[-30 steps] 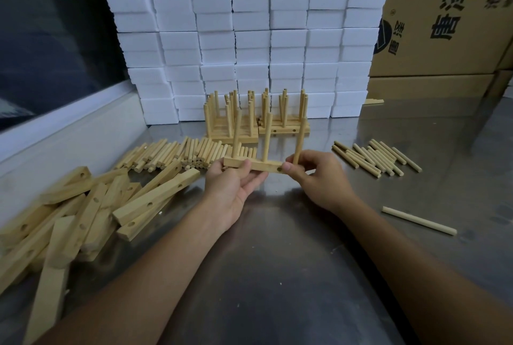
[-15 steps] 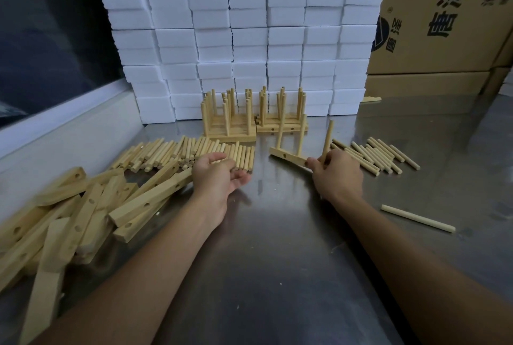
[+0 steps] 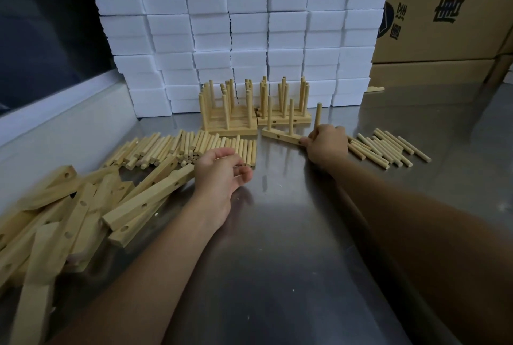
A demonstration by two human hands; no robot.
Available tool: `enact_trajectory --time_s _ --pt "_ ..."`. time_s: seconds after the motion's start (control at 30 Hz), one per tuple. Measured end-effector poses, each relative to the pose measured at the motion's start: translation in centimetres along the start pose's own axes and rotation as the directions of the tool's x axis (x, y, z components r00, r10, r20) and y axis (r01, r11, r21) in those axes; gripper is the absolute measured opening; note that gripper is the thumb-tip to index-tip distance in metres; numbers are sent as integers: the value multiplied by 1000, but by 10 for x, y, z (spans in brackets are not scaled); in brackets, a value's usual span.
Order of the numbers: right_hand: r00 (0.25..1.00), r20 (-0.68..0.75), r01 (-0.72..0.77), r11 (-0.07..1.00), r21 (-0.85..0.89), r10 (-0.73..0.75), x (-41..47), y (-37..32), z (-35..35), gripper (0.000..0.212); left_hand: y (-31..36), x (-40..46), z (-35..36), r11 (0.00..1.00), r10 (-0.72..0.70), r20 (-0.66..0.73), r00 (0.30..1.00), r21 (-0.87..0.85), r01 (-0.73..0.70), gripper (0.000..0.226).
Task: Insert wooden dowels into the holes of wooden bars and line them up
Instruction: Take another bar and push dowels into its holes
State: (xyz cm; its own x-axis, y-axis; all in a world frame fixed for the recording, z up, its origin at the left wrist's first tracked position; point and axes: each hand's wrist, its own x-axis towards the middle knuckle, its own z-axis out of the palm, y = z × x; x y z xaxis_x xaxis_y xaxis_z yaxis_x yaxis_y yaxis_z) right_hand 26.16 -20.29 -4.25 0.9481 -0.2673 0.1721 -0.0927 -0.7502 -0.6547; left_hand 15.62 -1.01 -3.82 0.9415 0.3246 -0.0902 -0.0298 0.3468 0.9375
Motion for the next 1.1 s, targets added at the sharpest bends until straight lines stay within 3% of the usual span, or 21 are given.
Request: enact_trajectory --time_s 0.23,0.4,0.6,0.77,0.93,1.1 --pt "996 -78 -20 992 127 30 39 -8 14 30 -3 0 0 999 52 9 999 17 -52 17" --pt "987 -121 -84 978 190 108 63 -14 22 50 -5 0 1 995 80 16 997 60 -81 14" --pt "983 -132 -99 979 178 124 74 -14 30 38 -5 0 1 995 75 11 997 67 -76 13" --pt "973 -186 -121 989 84 135 70 -17 34 33 -4 0 1 995 76 7 997 66 -76 13" --pt "995 -82 46 992 -118 -56 54 -17 36 23 -4 -1 2 994 80 8 997 75 -81 12" --pt "978 -34 183 932 -313 -204 26 -19 37 29 -3 -4 2 990 84 14 996 110 -85 13"
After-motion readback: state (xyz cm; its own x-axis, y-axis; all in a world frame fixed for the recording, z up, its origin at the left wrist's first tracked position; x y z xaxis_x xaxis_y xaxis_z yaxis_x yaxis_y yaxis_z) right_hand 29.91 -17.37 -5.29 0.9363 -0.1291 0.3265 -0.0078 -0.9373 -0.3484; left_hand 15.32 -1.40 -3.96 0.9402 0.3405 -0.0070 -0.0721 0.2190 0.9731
